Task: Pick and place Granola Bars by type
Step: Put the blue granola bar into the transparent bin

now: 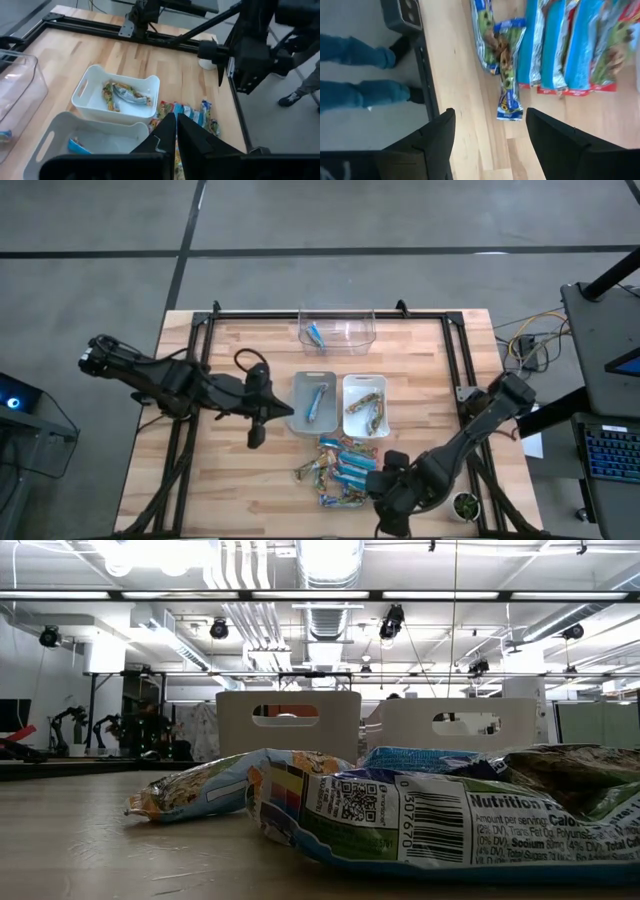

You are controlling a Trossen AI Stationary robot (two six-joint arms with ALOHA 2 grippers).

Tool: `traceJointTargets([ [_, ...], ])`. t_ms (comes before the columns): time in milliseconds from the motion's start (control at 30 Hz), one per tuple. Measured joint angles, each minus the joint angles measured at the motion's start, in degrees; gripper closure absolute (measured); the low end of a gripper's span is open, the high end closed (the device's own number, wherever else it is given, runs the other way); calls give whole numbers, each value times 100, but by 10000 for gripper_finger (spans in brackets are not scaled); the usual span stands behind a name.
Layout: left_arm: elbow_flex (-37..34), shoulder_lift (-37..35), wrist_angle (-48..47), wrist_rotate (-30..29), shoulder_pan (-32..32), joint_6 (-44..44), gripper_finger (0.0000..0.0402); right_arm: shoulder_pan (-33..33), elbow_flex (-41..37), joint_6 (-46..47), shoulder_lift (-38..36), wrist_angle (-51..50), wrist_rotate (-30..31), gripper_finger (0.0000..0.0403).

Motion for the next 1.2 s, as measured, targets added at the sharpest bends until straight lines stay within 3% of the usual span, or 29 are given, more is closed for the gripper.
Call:
traceJointTargets([
  [267, -462, -591, 166, -108, 1, -237, 401, -38, -24, 5, 518, 225, -396, 170],
  [600, -470, -758, 148, -107, 0, -167, 401, -313, -113, -534, 868, 268, -387, 176],
  [933, -476, -771, 105, -92, -4, -180, 401, -350, -831, -816, 518, 591, -350, 181],
  [1200, -543, -773, 103, -91, -4, -207, 401, -311, -1767, -789, -43, 1599, -354, 184],
])
